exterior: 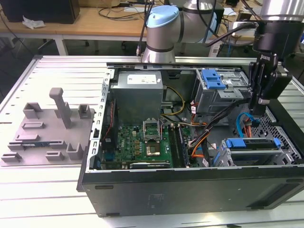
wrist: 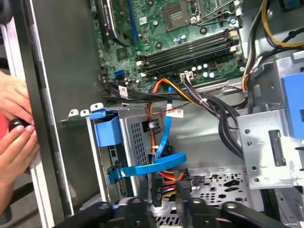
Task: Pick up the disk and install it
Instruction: 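Insert the first disk wire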
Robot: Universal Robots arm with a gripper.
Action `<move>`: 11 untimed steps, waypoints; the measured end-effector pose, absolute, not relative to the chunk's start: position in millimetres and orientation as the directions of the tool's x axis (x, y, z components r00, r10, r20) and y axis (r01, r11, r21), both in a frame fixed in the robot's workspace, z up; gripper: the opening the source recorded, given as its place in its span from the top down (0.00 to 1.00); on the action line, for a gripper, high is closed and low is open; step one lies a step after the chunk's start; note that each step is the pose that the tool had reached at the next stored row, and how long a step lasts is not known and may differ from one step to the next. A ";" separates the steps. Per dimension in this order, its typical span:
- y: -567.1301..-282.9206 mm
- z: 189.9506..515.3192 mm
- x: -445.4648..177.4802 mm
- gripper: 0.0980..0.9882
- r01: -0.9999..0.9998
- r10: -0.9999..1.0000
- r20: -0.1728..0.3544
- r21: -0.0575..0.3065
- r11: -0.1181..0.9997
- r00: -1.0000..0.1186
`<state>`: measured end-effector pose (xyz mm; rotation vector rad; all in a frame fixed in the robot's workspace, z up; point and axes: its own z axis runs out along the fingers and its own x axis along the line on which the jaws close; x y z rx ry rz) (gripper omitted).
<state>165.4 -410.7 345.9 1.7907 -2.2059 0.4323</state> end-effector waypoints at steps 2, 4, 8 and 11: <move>-410.4 345.3 165.4 0.82 -0.979 -0.899 0.389 -0.062 0.193 -0.202; -410.2 344.8 165.3 0.82 -0.979 -0.897 0.392 -0.063 0.194 -0.203; -403.5 342.7 161.7 0.82 -0.977 -0.879 0.429 -0.071 0.199 -0.210; -402.5 341.6 161.7 0.82 -0.977 -0.872 0.442 -0.075 0.198 -0.210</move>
